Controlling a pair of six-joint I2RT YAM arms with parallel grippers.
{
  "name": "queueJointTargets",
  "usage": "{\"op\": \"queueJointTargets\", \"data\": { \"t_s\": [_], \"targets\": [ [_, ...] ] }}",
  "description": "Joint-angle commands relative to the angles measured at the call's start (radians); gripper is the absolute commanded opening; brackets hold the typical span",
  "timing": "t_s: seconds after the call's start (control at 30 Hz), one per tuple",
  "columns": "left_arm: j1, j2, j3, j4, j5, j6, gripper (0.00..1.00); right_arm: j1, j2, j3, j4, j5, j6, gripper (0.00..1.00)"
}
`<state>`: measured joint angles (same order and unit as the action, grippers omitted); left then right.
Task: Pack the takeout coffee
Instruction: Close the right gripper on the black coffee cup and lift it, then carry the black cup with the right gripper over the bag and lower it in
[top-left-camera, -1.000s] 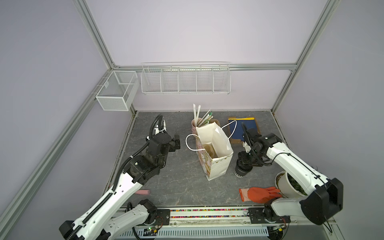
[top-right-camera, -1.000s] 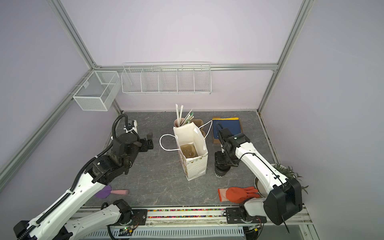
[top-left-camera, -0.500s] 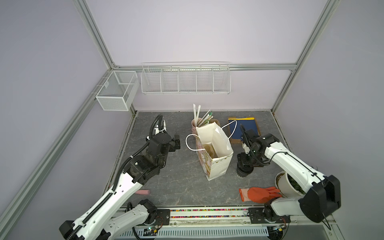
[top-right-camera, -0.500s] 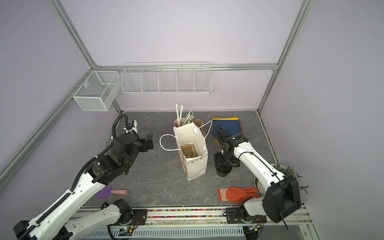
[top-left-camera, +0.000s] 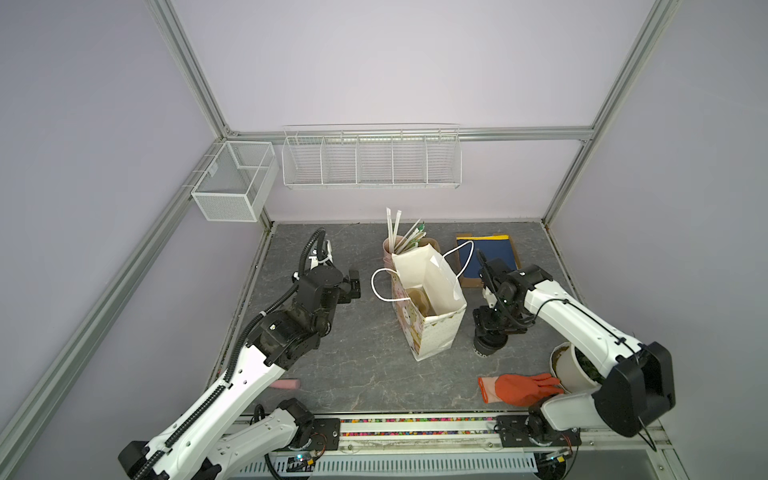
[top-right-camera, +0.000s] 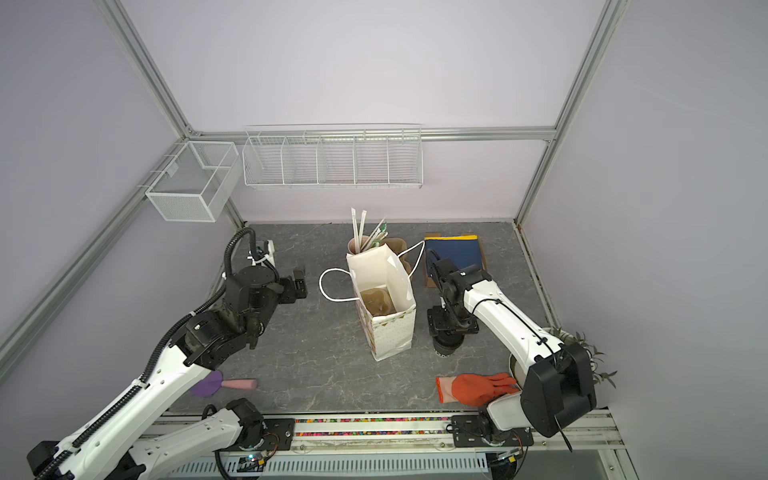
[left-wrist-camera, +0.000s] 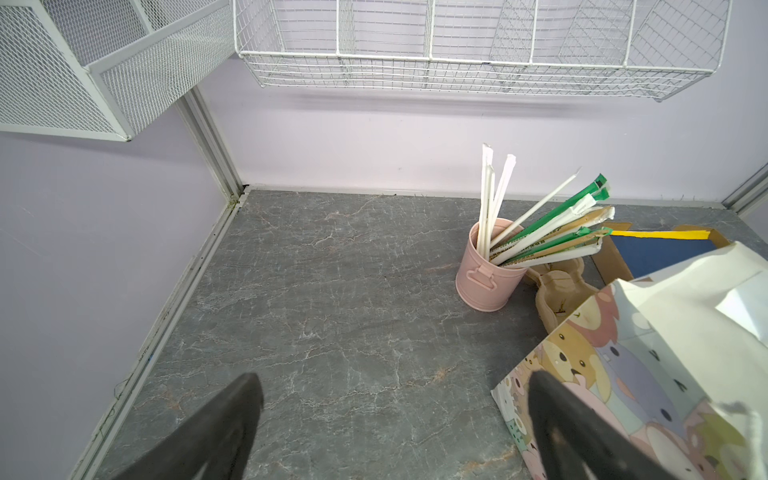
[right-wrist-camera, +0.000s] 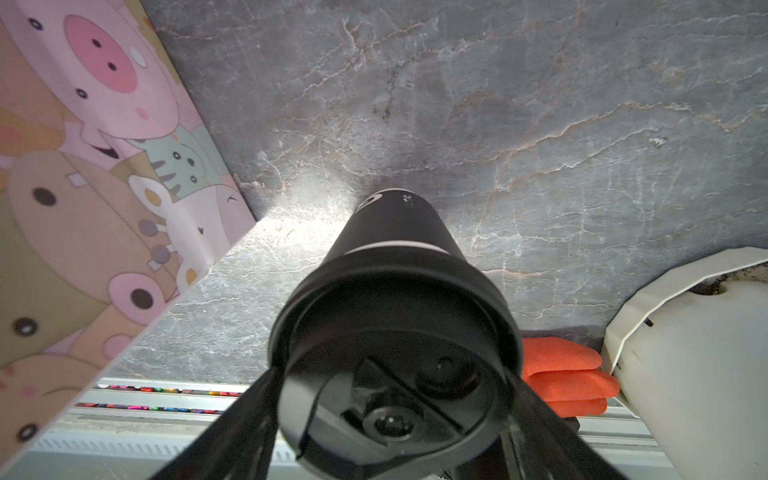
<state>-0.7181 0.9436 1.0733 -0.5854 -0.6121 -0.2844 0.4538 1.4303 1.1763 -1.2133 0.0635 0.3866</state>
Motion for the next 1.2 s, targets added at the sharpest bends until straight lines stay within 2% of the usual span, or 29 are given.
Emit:
{"op": "queueJointTargets", "data": {
  "t_s": [0.0, 0.3, 0.6, 0.97, 1.17],
  "targets": [
    [0.006, -0.005, -0.007, -0.010, -0.005, -0.006, 1.00, 0.006, 0.018, 0.009, -0.032, 0.015, -0.018, 0.82],
    [0.006, 0.000, -0.007, -0.008, 0.001, -0.005, 1.00, 0.004, -0.012, 0.007, -0.043, 0.009, -0.014, 0.78],
    [0.006, -0.002, -0.007, -0.007, 0.002, -0.004, 1.00, 0.005, -0.091, 0.088, -0.129, 0.057, -0.027, 0.74],
    [0.006, -0.002, -0.007, -0.005, 0.004, -0.006, 1.00, 0.012, -0.222, 0.386, -0.344, 0.148, -0.059, 0.74],
    [0.006, -0.002, -0.009, -0.005, 0.002, -0.005, 1.00, 0.024, -0.284, 0.571, -0.379, 0.151, -0.071, 0.73]
  ]
}}
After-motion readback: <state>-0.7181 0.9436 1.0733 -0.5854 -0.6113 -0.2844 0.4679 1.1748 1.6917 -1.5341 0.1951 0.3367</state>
